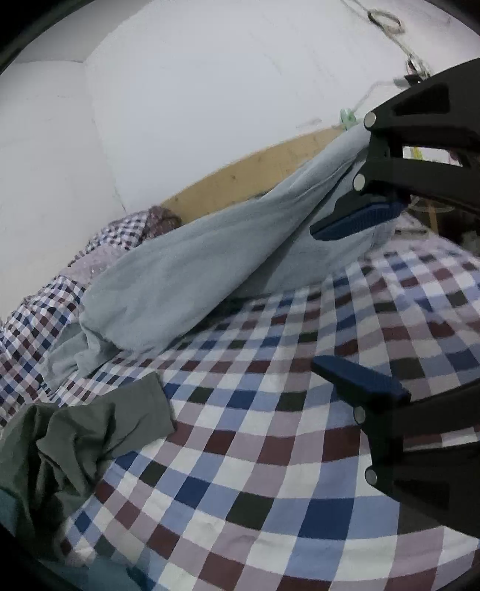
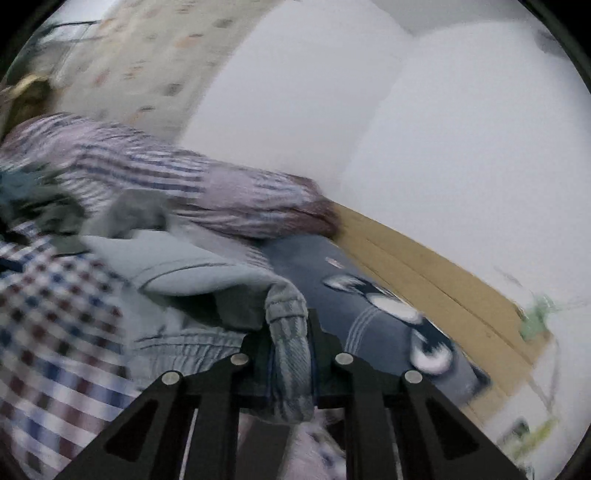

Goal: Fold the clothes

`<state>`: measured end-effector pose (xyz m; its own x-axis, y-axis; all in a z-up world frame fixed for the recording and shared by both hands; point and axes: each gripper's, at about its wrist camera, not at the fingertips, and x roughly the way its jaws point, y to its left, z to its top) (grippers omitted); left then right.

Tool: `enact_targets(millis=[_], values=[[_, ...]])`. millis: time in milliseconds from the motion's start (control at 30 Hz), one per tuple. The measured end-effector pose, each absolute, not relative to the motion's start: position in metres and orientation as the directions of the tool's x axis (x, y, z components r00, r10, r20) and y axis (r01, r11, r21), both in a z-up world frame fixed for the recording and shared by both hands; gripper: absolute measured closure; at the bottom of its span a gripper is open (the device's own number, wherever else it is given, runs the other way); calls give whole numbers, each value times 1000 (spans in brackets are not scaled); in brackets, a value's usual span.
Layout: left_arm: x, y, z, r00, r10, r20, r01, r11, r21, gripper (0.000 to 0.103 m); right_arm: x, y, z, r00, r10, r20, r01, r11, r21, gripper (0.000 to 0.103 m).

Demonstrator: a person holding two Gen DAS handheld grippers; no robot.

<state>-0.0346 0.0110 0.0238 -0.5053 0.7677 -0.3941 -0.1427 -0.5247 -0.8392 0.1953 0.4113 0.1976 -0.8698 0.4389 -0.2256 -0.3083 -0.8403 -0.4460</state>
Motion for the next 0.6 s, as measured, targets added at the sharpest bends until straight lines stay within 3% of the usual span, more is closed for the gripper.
enact_targets(millis=[100, 233, 333, 600], values=[[-30, 20, 27, -505, 728, -464, -160, -607, -778, 32, 210, 477, 190, -800, 530, -283, -464, -844, -268, 90], [-27, 25, 30, -499, 692, -521, -165, -666, -727, 30, 223, 541, 152, -746, 523, -413, -547, -834, -69, 89], [-33, 30, 37, -506, 671, -541, -149, -687, -712, 28, 225, 547, 123, -731, 513, -449, -552, -832, -53, 89], [-89, 107, 65, -482, 653, -584, -195, -730, -655, 27, 234, 548, 111, -775, 463, -431, -512, -859, -2, 88]])
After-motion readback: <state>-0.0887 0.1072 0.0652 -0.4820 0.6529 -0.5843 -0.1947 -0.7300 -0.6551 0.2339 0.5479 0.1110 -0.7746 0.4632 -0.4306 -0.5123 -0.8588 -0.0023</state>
